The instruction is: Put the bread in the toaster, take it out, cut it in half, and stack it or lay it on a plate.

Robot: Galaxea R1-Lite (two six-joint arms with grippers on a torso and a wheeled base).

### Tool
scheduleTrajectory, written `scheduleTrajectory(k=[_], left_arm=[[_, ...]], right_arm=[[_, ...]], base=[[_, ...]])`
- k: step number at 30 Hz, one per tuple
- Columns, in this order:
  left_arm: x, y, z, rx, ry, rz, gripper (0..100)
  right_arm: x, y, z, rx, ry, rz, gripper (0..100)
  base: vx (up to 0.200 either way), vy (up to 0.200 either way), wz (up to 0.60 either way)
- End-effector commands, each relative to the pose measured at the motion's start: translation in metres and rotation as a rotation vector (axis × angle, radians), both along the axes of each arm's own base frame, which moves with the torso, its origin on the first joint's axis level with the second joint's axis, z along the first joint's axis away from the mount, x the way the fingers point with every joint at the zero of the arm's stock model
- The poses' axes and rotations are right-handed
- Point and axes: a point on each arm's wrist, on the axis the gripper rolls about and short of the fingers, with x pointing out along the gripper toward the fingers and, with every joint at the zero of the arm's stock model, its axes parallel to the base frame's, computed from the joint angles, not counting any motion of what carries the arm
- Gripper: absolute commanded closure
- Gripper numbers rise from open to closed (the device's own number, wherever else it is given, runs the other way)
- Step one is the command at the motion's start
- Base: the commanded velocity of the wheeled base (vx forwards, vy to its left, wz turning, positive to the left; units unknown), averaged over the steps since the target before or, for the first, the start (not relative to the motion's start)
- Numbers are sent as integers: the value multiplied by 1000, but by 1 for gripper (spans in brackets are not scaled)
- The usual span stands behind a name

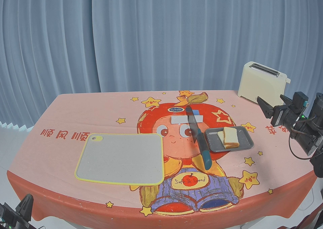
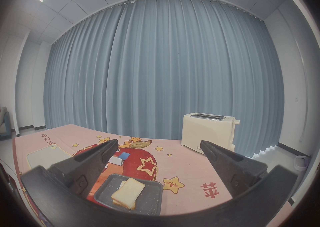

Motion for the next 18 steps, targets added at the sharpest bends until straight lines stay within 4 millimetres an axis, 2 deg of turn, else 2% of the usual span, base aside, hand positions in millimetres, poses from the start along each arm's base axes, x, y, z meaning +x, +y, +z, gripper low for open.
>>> scheduleTrajectory(k=[1,18], left_arm=[[1,0,-5,2,20,0,100],[1,0,-5,1,18,1,100]], right_arm=[[0,0,-1,-1,4,1,0],[-12,-3,2,1,-10,-2,0]], base=[[0,0,0],[0,0,0]])
